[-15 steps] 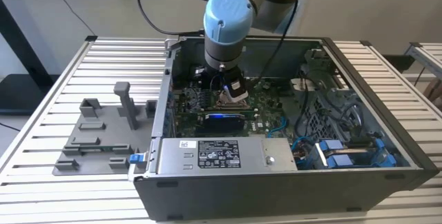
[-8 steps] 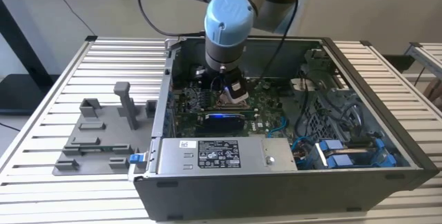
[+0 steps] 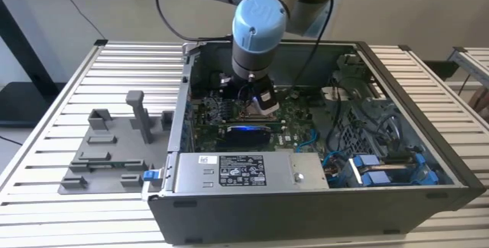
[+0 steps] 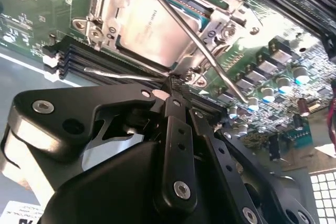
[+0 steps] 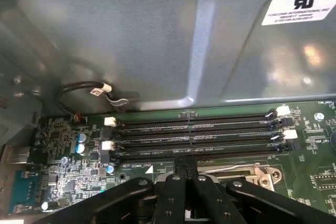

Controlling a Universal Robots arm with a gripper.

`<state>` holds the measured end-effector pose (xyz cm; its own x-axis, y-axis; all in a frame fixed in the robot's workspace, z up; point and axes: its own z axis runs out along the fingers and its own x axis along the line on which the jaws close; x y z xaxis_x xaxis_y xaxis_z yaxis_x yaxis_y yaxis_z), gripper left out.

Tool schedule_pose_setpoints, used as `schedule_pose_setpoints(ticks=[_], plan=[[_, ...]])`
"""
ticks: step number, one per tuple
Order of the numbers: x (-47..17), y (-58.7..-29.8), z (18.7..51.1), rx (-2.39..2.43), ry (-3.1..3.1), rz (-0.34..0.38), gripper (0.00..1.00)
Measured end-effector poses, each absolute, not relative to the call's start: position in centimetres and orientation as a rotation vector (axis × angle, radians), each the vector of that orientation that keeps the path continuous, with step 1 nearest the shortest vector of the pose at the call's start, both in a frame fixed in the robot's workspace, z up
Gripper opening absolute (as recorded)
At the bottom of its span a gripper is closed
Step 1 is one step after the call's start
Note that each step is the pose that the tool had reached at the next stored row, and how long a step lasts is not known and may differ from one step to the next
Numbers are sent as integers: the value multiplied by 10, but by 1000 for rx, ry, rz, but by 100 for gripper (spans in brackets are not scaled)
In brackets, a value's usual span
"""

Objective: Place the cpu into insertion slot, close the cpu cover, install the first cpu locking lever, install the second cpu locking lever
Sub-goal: 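Install the first cpu locking lever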

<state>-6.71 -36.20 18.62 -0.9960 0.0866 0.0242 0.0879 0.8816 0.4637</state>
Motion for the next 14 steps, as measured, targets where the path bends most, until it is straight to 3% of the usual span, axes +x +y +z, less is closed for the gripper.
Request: schedule_pose_setpoints(ticks=[14], plan=[[-52,-359,184,-132,-3043,-755,11]])
